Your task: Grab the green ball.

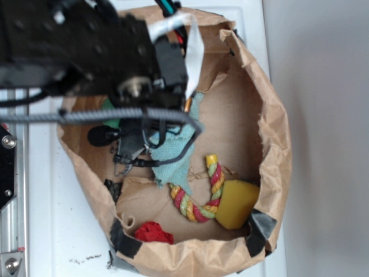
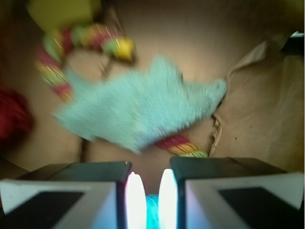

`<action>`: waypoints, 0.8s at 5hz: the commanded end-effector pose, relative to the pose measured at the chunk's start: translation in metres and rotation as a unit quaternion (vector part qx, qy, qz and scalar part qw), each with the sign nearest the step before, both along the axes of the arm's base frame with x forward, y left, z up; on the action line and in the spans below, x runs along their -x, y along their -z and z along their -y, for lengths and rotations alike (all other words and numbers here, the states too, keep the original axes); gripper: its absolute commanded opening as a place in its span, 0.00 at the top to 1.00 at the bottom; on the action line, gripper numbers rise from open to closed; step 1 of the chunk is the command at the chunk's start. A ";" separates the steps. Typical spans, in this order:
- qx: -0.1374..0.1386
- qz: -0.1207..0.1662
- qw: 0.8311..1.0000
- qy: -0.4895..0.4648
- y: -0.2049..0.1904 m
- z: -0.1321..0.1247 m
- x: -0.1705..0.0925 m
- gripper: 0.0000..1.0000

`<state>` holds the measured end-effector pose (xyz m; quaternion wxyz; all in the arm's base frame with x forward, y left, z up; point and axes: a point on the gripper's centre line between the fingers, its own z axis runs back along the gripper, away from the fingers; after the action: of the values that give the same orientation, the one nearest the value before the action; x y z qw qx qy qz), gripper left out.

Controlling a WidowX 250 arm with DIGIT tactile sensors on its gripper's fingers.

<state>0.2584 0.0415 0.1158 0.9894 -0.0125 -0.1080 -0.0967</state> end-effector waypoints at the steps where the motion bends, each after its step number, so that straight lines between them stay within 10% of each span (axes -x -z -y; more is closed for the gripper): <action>1: 0.090 0.035 0.987 -0.131 -0.070 -0.003 -0.021 1.00; 4: 0.102 0.055 0.976 -0.186 -0.081 -0.005 -0.028 1.00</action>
<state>0.2868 0.0381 0.1834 0.9797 -0.0911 -0.1495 0.0974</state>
